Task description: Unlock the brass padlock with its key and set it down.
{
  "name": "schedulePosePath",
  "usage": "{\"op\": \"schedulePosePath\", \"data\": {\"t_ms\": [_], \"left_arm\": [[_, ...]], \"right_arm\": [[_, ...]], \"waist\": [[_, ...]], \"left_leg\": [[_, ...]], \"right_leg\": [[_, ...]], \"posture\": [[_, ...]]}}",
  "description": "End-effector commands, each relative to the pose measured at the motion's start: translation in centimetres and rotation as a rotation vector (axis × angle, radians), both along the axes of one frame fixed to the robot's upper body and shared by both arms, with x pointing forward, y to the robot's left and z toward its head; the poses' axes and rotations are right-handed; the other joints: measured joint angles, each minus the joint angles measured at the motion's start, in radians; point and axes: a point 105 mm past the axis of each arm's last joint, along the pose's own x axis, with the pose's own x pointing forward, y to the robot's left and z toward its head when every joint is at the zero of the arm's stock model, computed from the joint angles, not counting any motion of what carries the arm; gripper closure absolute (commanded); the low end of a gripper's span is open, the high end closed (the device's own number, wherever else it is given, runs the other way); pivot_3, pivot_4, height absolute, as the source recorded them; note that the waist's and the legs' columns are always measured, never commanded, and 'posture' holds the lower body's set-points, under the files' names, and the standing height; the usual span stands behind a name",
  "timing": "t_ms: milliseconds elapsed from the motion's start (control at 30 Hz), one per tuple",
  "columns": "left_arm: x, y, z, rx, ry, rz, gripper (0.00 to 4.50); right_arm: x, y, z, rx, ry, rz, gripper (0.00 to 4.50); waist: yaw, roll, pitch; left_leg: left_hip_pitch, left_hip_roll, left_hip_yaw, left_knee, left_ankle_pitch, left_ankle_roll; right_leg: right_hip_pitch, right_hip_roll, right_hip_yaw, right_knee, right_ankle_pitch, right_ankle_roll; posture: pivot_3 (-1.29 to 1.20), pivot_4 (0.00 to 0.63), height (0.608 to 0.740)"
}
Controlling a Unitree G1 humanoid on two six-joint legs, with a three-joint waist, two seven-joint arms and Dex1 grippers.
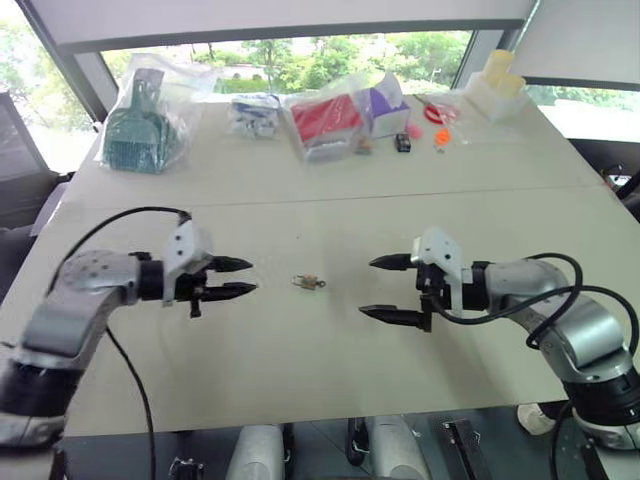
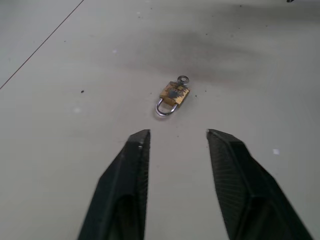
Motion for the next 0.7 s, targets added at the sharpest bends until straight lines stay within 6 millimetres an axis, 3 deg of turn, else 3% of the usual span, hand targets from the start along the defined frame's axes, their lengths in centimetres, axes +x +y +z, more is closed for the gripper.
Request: {"op": "schedulePosePath", "data": {"t_ms": [33,100,167,433,700], "left_arm": [[1.3,-1.3,-0.2,0.017,-0.043,-0.076,1.11],[2.3,-2.2,-0.4,0.017,-0.062,-0.115,0.43],[3.2,-3.2,-0.8,0.022,-0.07,-0.16,0.07],[4.3,-6.2,-2.6,0.071,-0.036,-0.339,0.07],[5.1,-6.3,-5.1,0.177,-0.035,-0.369,0.07]], "right_arm": [[-0.1,0.5,0.8,0.01,-0.074,-0.006,0.0],[-0.1,0.6,0.7,0.016,-0.081,-0.024,0.0],[-0.4,0.7,0.5,0.018,-0.081,-0.044,0.0],[-1.5,0.1,0.2,-0.004,-0.08,-0.11,0.0],[-2.0,0.1,0.3,-0.006,-0.083,-0.141,0.0]], "waist": [[-0.001,-0.001,0.0],[-0.002,-0.001,0.0],[0.0,-0.001,0.0],[-0.003,-0.002,0.0],[-0.002,-0.002,0.0]], "left_leg": [[0.0,0.0,0.0,0.0,0.0,0.0],[0.0,0.0,0.001,0.001,0.0,0.0],[0.0,0.0,0.003,0.001,0.0,0.0],[0.0,0.0,0.003,0.004,0.0,0.0],[0.0,0.0,-0.001,0.005,0.0,0.001]], "right_leg": [[0.0,0.0,0.0,0.0,0.0,0.0],[0.0,0.0,0.0,0.0,0.001,0.001],[0.0,0.0,0.0,0.001,0.001,0.001],[0.001,0.001,0.0,0.002,0.001,0.001],[0.001,0.001,0.0,0.002,0.001,0.001]], "posture": [[0.0,0.15,0.74],[0.0,0.15,0.74],[0.0,0.15,0.74],[0.0,0.15,0.74],[0.0,0.15,0.74]]}}
